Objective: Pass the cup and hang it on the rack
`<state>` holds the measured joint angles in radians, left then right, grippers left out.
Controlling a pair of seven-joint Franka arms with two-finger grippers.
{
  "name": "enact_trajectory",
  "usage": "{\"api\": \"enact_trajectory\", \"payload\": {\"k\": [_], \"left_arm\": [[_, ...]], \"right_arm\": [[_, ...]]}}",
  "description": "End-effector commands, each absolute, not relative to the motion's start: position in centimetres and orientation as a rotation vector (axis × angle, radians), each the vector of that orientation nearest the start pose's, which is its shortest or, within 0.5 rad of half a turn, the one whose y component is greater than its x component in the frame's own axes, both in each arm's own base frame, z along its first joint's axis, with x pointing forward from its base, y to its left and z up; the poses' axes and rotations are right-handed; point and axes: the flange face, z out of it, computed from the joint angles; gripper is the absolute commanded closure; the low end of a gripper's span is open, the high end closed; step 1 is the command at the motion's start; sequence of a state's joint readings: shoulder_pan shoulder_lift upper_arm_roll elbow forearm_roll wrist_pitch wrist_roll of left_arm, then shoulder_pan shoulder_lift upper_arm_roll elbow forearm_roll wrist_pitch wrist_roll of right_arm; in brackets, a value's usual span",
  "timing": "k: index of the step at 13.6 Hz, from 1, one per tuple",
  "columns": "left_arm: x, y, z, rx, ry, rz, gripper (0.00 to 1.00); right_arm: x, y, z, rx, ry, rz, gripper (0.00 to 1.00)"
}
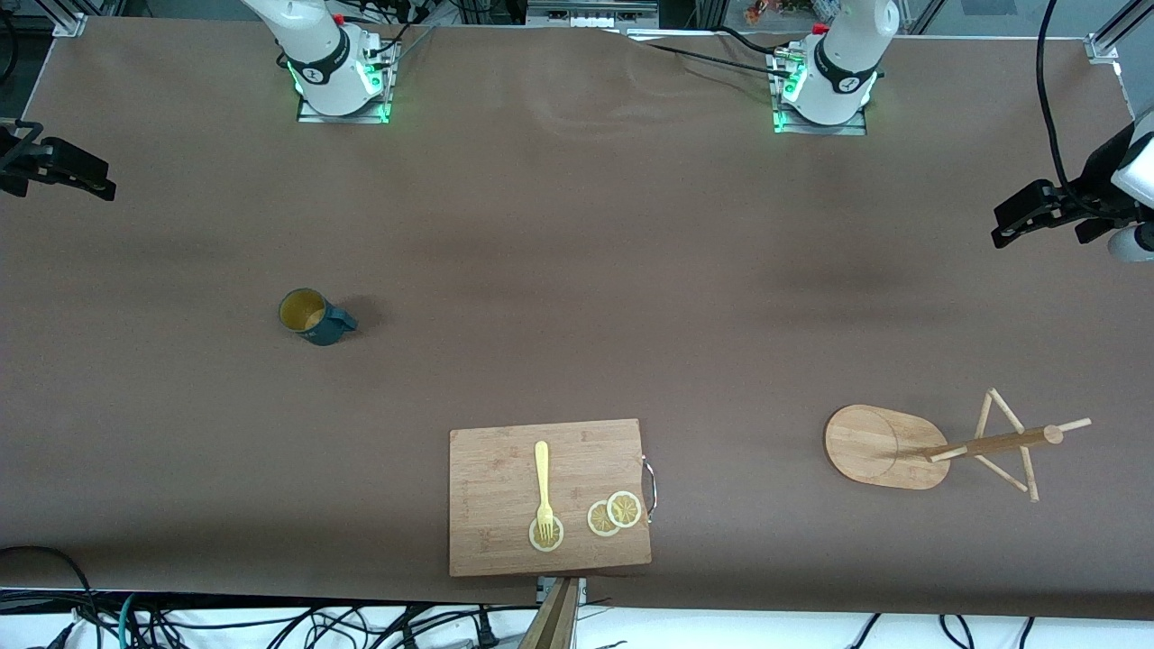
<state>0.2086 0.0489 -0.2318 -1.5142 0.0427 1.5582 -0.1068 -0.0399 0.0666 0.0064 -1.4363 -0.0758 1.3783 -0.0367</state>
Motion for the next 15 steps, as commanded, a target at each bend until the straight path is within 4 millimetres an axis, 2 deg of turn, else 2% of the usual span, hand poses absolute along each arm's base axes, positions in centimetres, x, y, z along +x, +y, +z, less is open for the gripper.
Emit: {"api": "enact_trajectory", "payload": {"k": [1,7,13,15], "left_arm": [[57.2,-0.2,62.8,-3.09,-0.109,-0.014,0.0],[57.2,-0.2,62.8,-3.09,-0.109,-0.014,0.0],[57.2,-0.2,62.8,-3.09,-0.112,-0.014,0.0],[57.2,-0.2,62.8,-3.09,-0.109,-0.014,0.0]], "right_arm": [[55.6,-3.0,63.9,-3.208,0.02,0.187,0.0],[55.6,-3.1,63.9,-3.21,0.022,0.187,0.0],[55.5,-4.3,63.9,-3.197,0.056,0.182,0.0],[56.3,-4.4,63.4,-3.2,0.056,0.158,0.0]]}}
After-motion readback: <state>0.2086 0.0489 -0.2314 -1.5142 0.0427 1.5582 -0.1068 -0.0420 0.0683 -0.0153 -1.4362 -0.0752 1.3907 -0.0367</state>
